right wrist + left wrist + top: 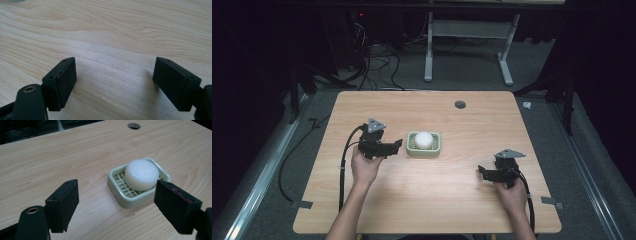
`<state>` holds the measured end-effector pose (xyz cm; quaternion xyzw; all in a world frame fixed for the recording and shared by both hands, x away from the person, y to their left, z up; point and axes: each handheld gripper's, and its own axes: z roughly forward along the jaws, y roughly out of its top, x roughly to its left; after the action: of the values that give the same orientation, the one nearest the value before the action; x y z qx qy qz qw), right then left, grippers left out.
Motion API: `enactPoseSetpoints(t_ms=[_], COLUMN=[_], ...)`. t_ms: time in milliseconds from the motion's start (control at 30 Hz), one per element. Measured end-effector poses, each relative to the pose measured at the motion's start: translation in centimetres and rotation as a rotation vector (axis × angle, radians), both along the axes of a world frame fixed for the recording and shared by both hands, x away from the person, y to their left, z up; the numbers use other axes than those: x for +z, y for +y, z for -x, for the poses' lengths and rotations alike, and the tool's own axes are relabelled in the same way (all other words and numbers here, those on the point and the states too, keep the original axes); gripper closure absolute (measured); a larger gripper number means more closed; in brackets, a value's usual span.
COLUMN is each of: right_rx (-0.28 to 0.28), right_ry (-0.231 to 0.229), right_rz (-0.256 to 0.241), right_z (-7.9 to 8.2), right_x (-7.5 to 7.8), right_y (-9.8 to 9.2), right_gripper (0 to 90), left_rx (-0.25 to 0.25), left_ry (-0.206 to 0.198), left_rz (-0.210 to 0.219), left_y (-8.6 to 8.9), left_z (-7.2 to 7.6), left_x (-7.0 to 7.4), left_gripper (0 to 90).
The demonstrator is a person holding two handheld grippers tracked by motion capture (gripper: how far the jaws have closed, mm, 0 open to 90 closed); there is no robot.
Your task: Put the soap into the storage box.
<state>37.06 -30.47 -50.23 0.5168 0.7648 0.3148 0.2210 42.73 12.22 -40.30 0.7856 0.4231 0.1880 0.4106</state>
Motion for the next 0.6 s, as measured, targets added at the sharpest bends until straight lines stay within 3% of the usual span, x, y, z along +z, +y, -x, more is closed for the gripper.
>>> enactPoseSetpoints(t_ms=[367,600], right_rx=[0.000,0.001], right_ry=[0.000,0.000], right_rz=[0.001,0.001], right_z=[0.0,0.0], right_x=[0.0,0.0], right_y=[0.0,0.0], right_gripper=[19.9,19.9], left_rx=[0.012,0.029], left_ry=[-0.007,-0.013], left_rz=[-0.004,0.020], left_y=[1.2,2.2], left_z=[1.0,1.9], left_x=[0.3,0.3], left_gripper=[20.8,20.9])
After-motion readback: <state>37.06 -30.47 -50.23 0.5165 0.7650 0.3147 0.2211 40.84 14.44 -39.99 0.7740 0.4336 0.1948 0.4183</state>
